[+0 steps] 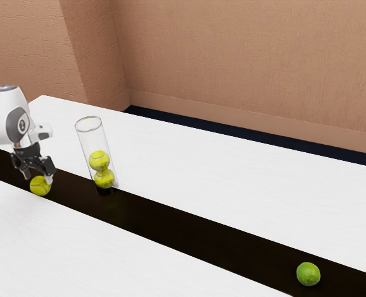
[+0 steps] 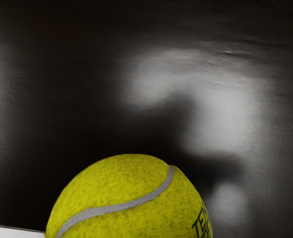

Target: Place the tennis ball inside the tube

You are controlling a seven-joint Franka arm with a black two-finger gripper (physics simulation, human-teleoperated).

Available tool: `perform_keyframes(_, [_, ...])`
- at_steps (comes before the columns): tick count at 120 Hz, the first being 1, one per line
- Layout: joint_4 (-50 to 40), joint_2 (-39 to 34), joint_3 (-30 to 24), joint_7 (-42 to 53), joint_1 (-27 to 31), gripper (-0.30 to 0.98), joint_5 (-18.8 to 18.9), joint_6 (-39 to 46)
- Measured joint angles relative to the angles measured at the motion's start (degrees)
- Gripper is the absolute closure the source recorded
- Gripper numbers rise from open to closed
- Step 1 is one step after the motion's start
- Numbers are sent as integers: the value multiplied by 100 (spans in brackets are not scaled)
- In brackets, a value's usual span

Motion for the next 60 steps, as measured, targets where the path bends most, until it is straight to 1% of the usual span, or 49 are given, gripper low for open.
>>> perform_keyframes(44, [328,506,-24,233,100,0,-32,5])
perform_keyframes(60, [356,541,-41,294,115,10,-57,-16])
